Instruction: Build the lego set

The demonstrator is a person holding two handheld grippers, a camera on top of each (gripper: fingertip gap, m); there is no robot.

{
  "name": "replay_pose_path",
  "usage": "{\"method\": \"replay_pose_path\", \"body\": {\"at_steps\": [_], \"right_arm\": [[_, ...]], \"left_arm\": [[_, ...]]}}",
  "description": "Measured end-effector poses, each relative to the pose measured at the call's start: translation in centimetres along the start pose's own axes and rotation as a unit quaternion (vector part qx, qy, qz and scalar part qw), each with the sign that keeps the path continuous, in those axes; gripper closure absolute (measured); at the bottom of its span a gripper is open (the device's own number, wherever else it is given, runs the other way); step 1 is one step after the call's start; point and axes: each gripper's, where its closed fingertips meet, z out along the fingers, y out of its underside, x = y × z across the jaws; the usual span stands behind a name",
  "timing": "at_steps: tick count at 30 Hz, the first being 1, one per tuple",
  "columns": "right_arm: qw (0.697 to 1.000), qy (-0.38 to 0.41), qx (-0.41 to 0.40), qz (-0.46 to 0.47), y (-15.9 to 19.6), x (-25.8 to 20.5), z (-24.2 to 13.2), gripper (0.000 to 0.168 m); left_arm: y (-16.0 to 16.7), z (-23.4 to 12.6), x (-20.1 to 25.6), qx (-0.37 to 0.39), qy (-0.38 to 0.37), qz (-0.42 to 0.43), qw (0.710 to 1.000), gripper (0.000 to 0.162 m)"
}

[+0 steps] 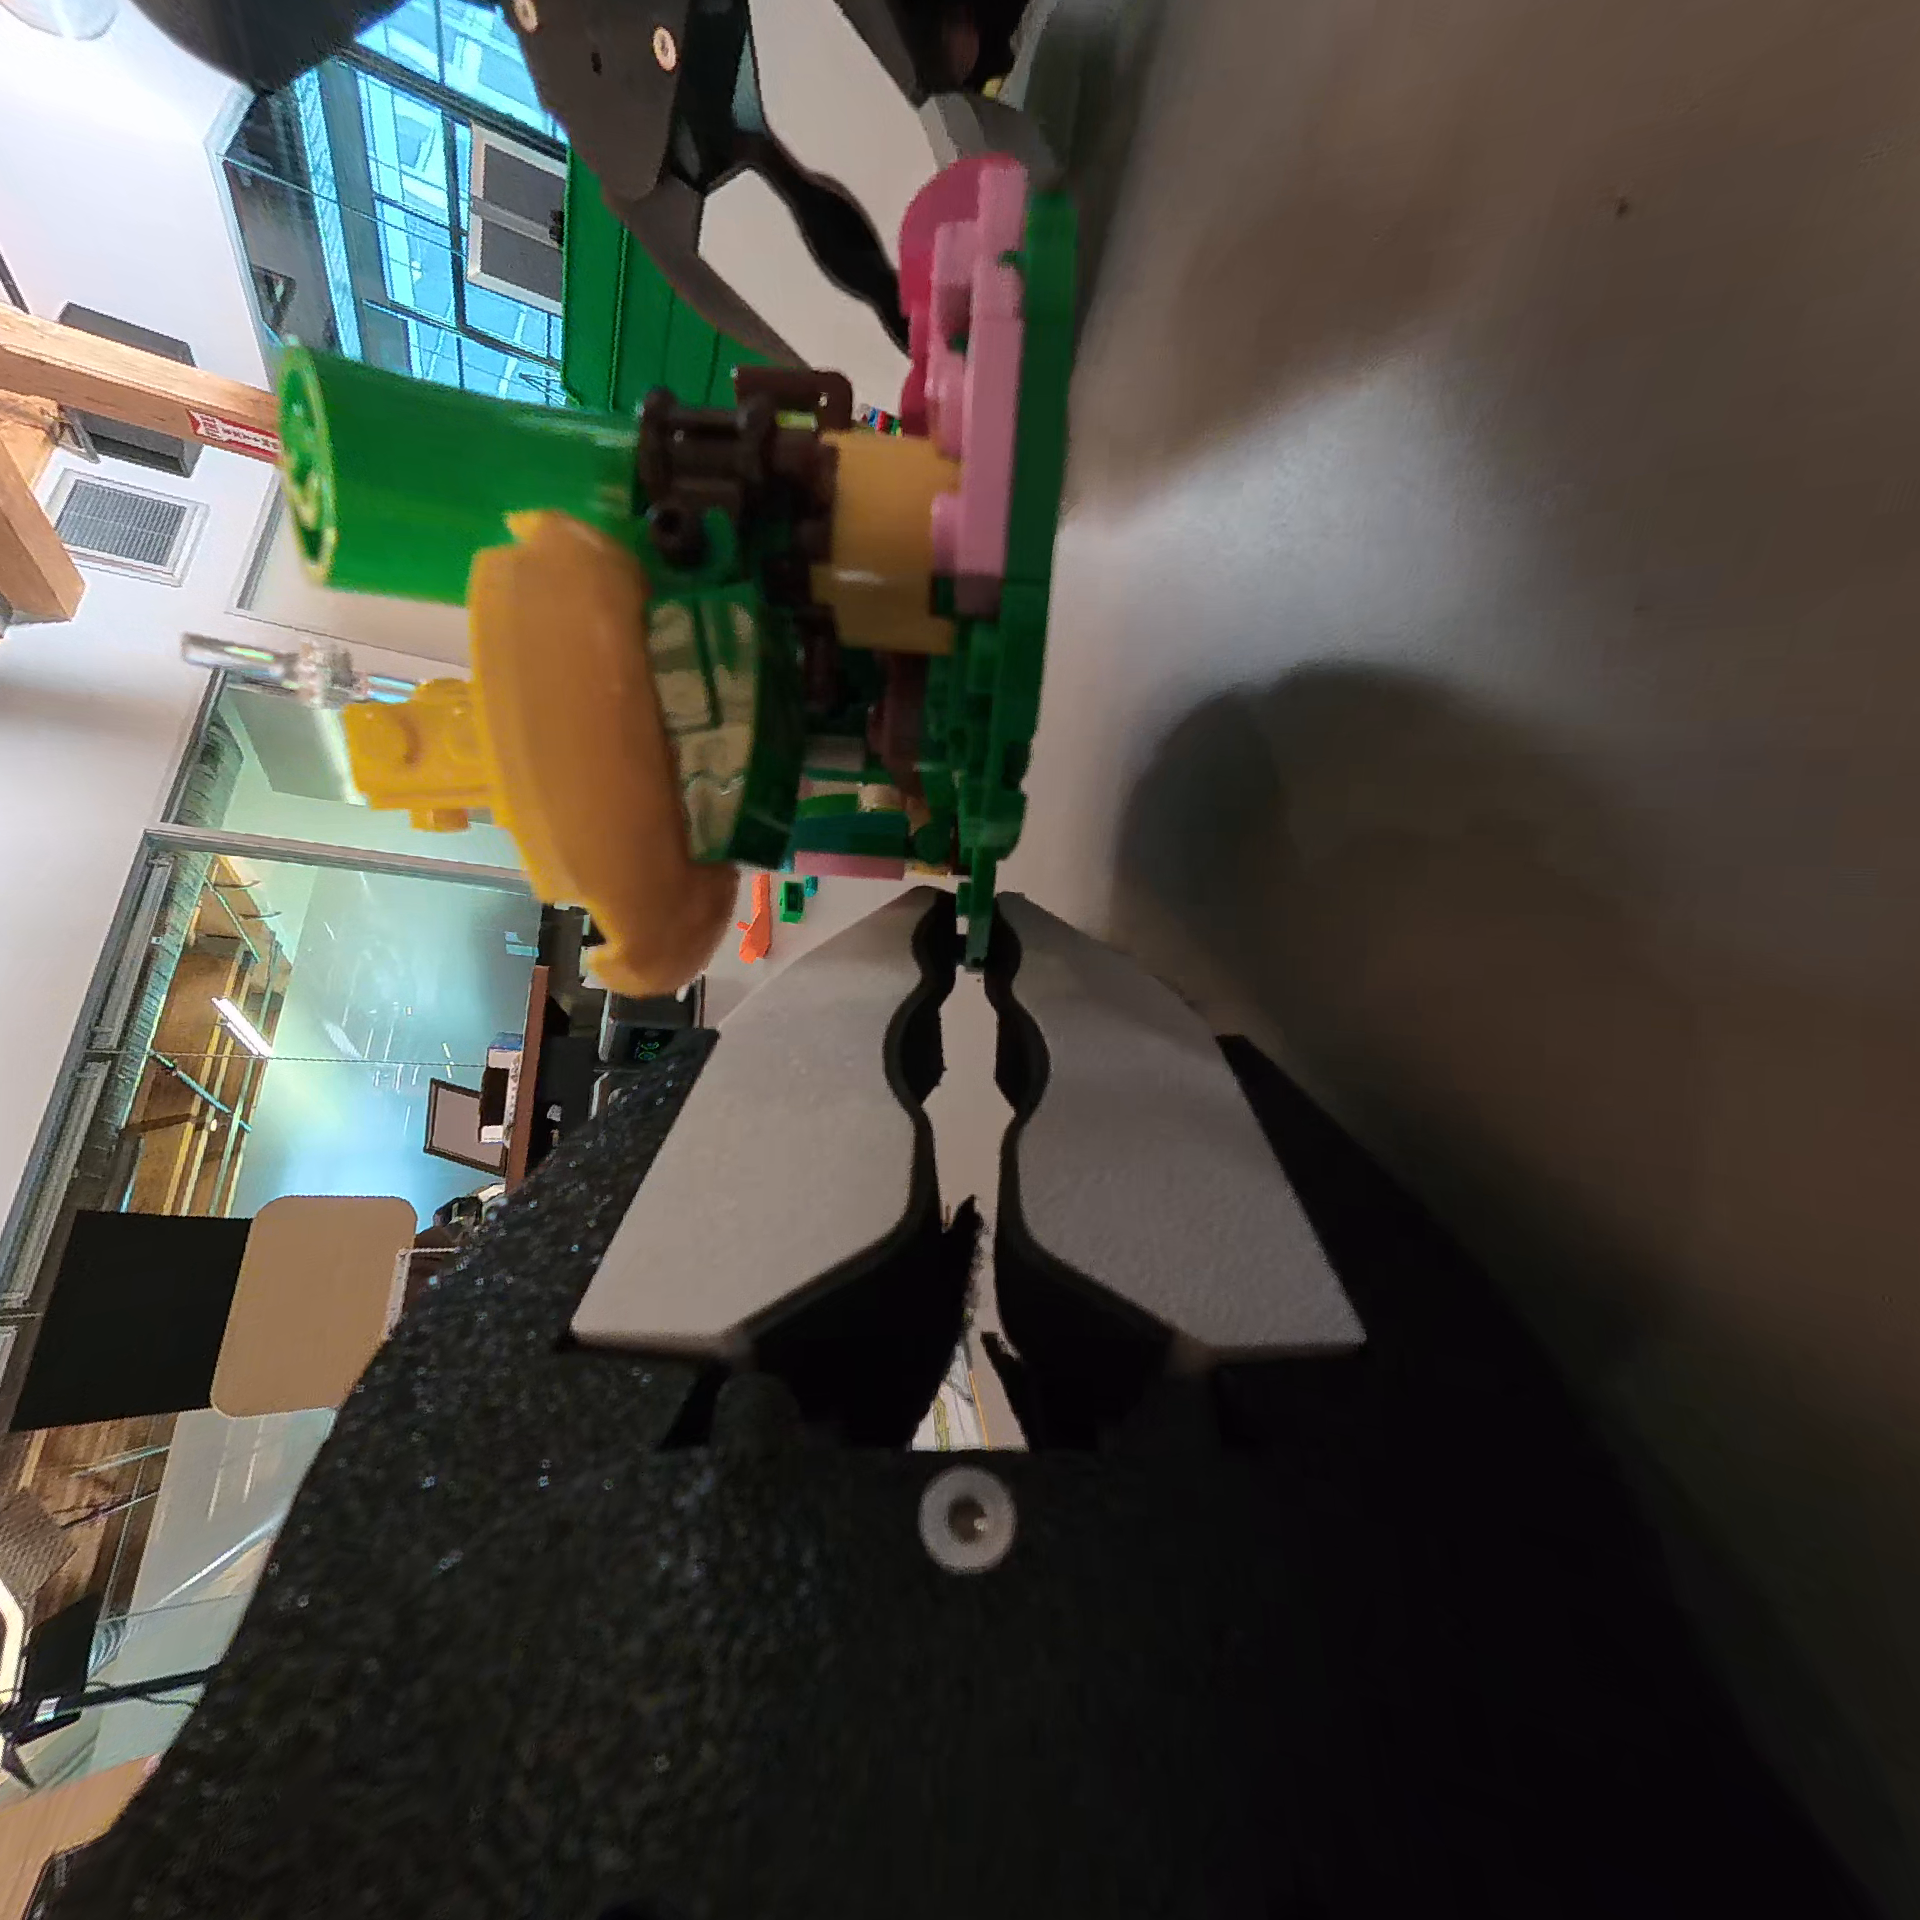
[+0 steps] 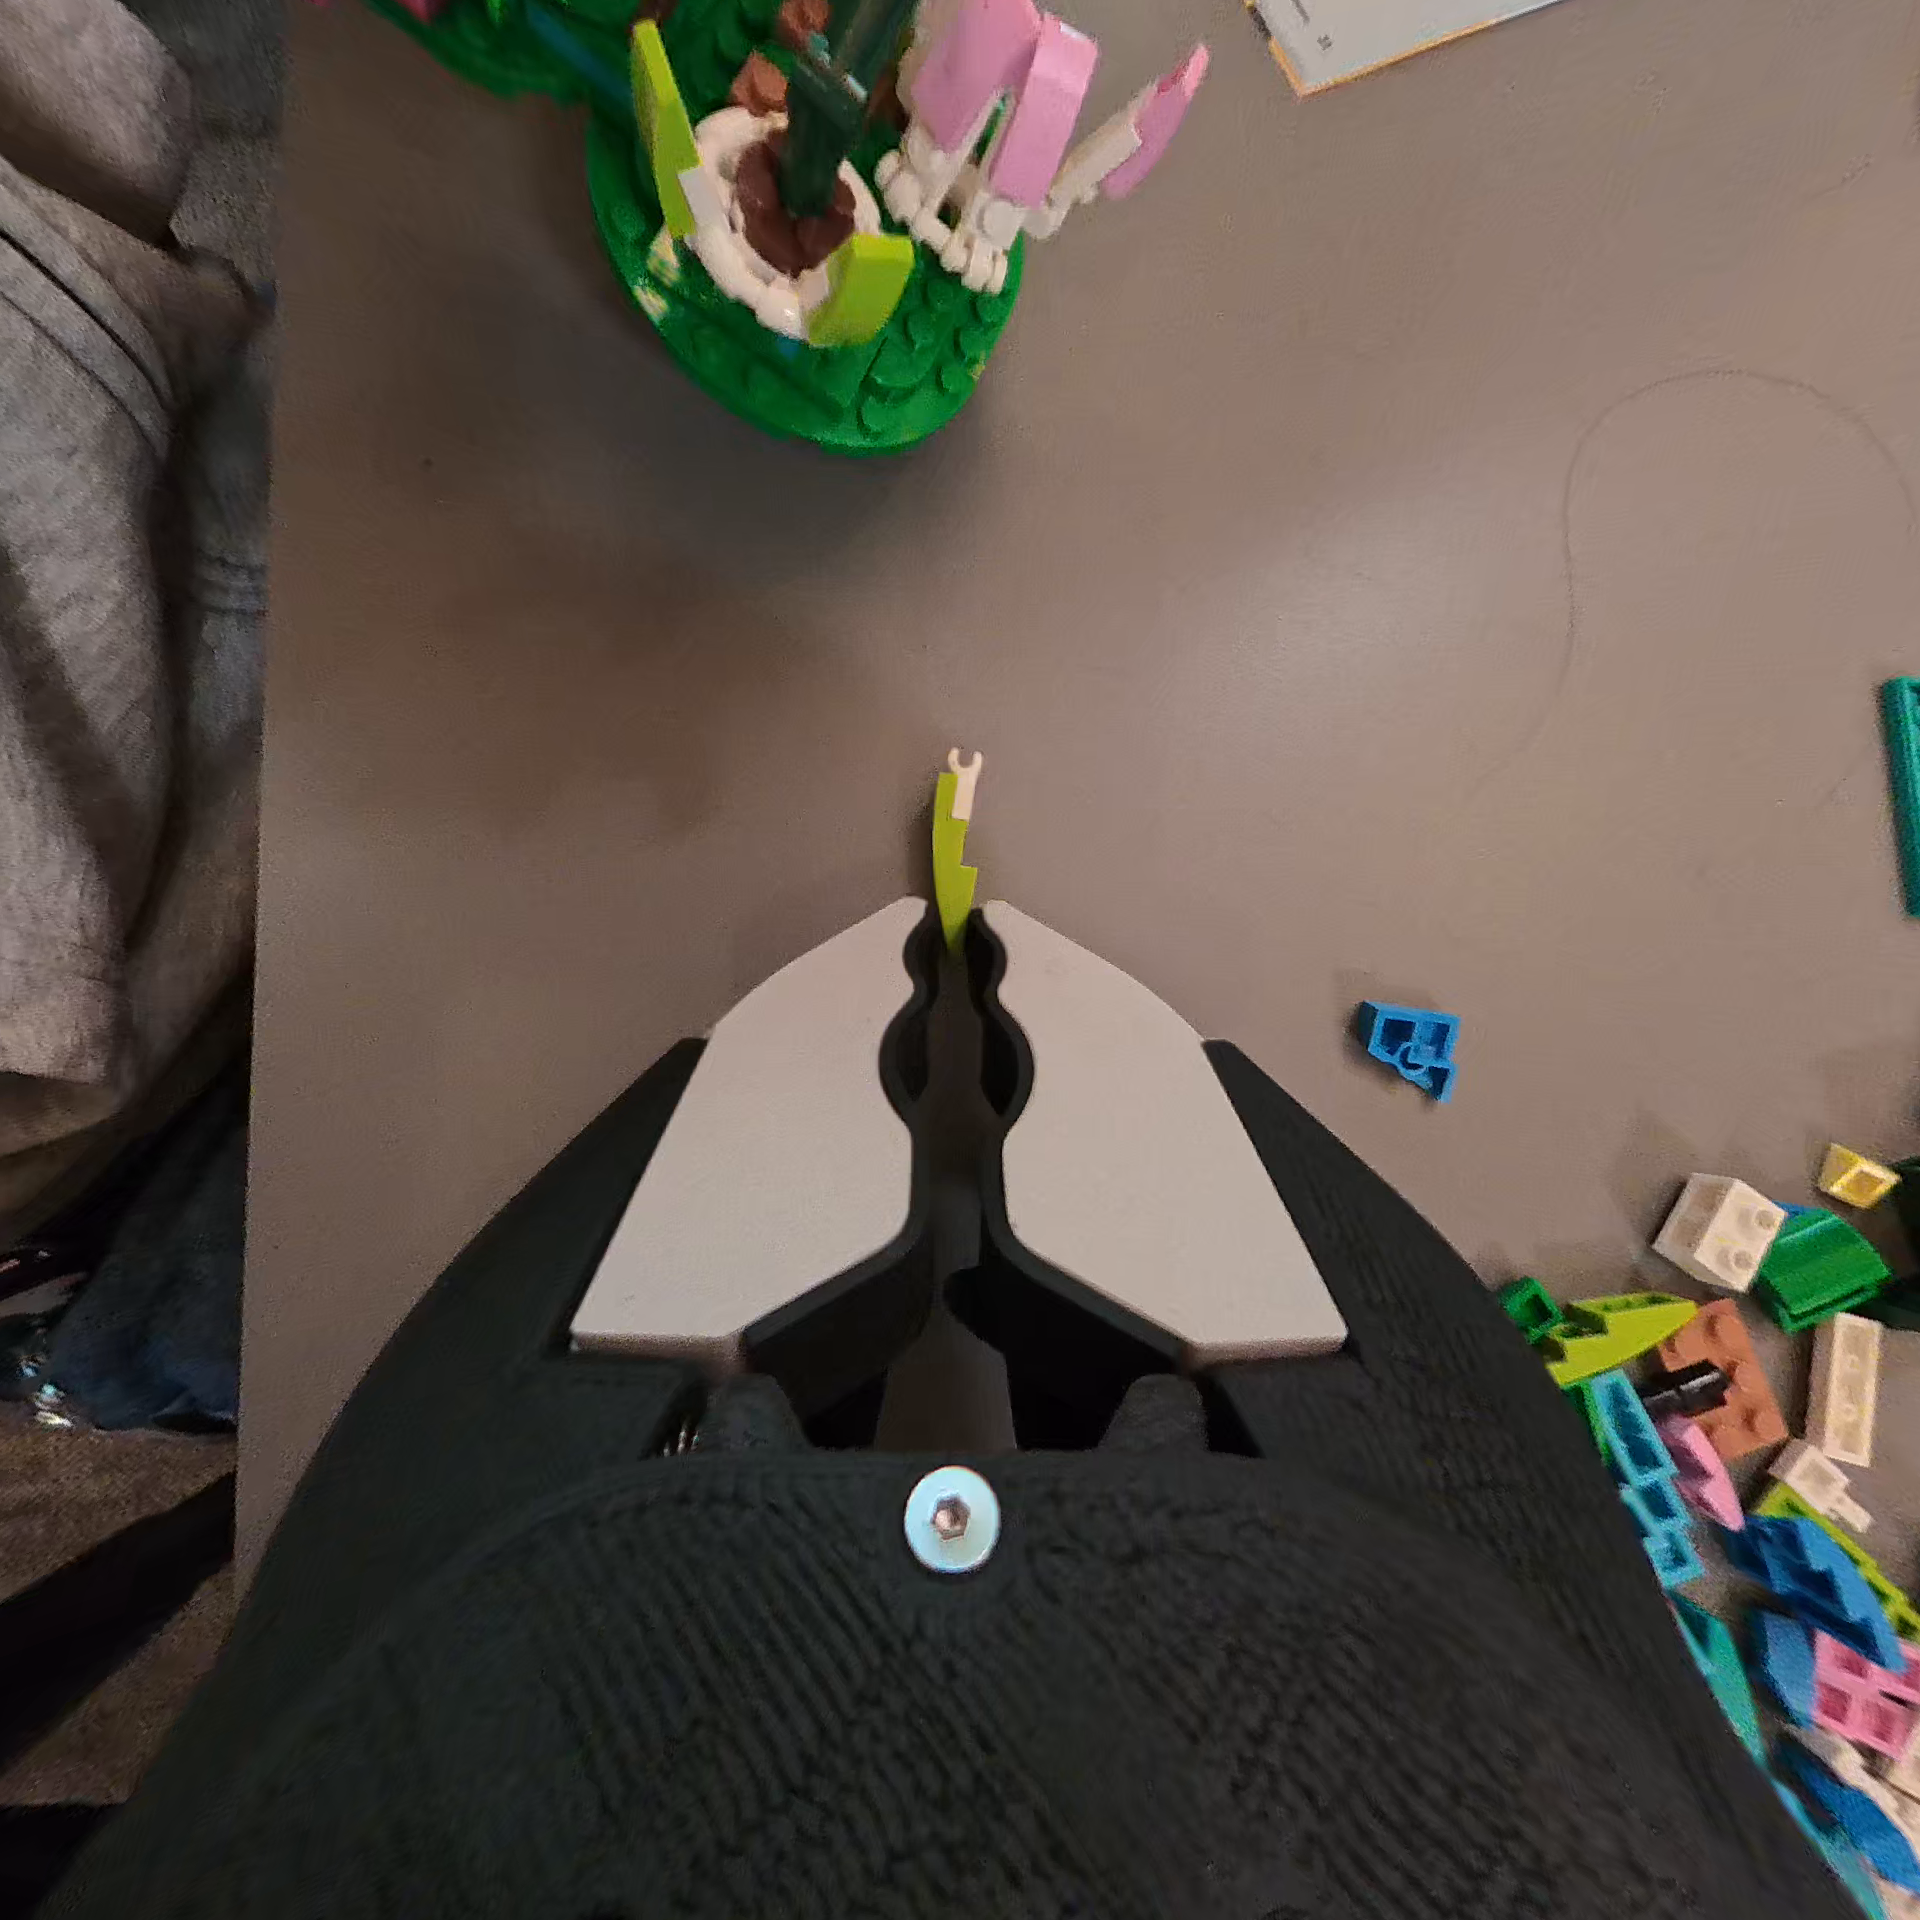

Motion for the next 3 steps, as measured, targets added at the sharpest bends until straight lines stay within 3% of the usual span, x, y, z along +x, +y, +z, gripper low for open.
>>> {"method": "replay_pose_path", "body": {"at_steps": [1, 3], "right_arm": [[1.000, 0.003, -0.008, -0.010, 0.02, 0.03, -0.02, 0.165], [0.999, 0.014, -0.029, -0.035, 0.15, 0.07, -0.16, 0.165]], "left_arm": [[-0.05, 0.06, 0.08, -0.001, 0.002, 0.001, 1.000, 0.157], [-0.10, 0.20, 0.27, -0.005, 0.006, 0.003, 1.000, 0.157]]}}
